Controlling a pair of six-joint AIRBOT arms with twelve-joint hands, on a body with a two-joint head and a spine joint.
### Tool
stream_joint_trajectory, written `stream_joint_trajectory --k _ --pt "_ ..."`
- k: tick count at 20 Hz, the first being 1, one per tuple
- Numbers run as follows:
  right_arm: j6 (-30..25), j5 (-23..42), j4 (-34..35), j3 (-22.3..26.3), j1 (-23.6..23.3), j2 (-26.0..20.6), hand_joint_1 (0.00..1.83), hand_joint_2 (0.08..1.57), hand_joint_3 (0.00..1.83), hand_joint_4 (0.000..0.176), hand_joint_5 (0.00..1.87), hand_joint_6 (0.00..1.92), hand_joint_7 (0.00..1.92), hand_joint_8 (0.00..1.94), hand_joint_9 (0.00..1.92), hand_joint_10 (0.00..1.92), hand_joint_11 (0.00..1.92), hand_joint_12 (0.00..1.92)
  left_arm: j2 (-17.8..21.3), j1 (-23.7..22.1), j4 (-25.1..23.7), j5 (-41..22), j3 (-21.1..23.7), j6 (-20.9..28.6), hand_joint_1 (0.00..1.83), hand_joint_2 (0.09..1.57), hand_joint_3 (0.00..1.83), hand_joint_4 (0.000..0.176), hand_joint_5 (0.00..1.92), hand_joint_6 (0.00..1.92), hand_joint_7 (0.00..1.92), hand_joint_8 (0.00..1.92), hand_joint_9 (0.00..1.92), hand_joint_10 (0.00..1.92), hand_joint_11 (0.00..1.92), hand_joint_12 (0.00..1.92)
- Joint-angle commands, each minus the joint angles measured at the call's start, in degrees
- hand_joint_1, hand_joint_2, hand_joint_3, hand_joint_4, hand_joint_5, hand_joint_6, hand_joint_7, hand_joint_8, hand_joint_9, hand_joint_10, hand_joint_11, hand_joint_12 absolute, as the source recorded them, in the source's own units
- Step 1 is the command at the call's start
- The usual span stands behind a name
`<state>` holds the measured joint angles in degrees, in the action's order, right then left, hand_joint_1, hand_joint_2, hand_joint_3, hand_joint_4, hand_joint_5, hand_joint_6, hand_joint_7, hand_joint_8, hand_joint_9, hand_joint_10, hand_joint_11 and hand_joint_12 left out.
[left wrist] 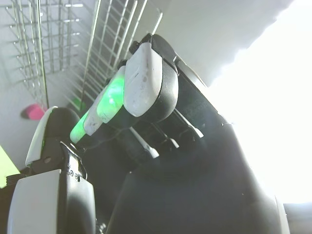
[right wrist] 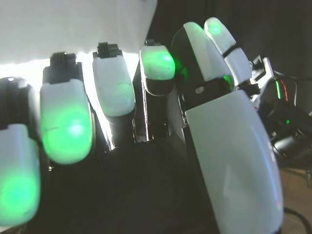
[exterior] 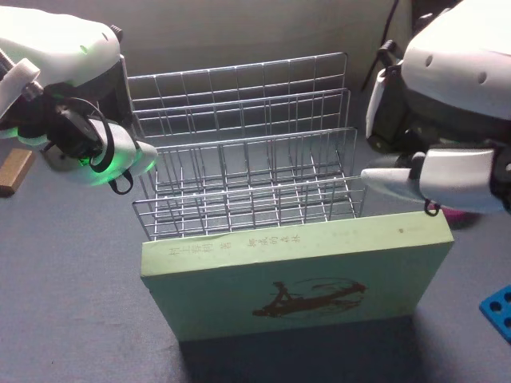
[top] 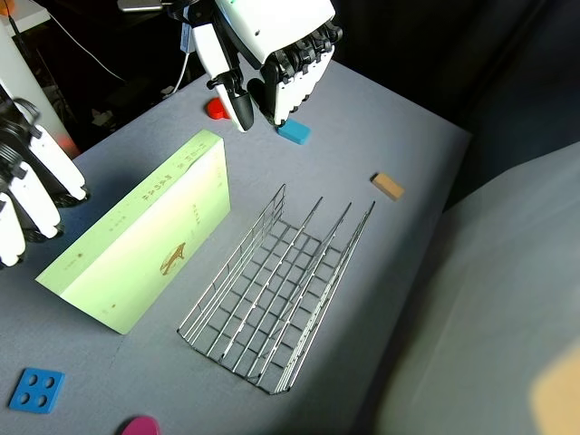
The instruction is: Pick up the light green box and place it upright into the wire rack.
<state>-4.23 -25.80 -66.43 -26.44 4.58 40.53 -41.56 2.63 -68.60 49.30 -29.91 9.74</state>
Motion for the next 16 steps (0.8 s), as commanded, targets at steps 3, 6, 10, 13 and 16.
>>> stream_joint_trajectory --k 3,6,10,13,16 --pt "-0.2 0.3 -2.2 0.9 -0.6 0.5 0.03 1.08 0.01 0.026 0.15 0.0 0.16 0.0 0.12 0.0 0.0 0.56 0.1 -0.5 -5.0 -0.3 0.3 -0.1 0.22 1.18 0.01 0.118 0.16 0.0 0.13 0.0 0.16 0.0 0.0 0.51" --pt "-1.7 -1.8 -2.2 1.3 -0.6 1.4 0.02 1.09 0.0 0.024 0.15 0.0 0.15 0.0 0.12 0.0 0.0 0.54 0.1 -0.5 -5.1 -0.2 0.4 0.0 0.22 1.18 0.01 0.119 0.16 0.0 0.13 0.0 0.15 0.0 0.0 0.51" --pt "-5.7 -3.6 -2.2 1.9 -2.3 2.3 0.03 1.08 0.0 0.023 0.14 0.0 0.17 0.01 0.13 0.0 0.0 0.54 0.1 -0.7 -5.1 0.2 0.6 0.0 0.23 1.19 0.0 0.12 0.13 0.0 0.12 0.0 0.15 0.0 0.0 0.47" --pt "-8.3 -9.2 -2.2 2.5 -3.7 5.4 0.16 1.07 0.0 0.02 0.14 0.0 0.18 0.0 0.13 0.0 0.0 0.53 0.3 -0.9 -5.1 0.5 0.6 -0.1 0.22 1.19 0.0 0.12 0.14 0.0 0.13 0.0 0.16 0.0 0.0 0.47" --pt "-9.6 -16.0 -2.2 2.5 -3.7 10.7 0.37 1.04 0.0 0.009 0.13 0.0 0.14 0.0 0.1 0.0 0.0 0.48 0.6 -0.5 -5.9 2.5 0.9 -0.1 0.21 1.19 0.0 0.119 0.14 0.0 0.13 0.0 0.16 0.0 0.0 0.47"
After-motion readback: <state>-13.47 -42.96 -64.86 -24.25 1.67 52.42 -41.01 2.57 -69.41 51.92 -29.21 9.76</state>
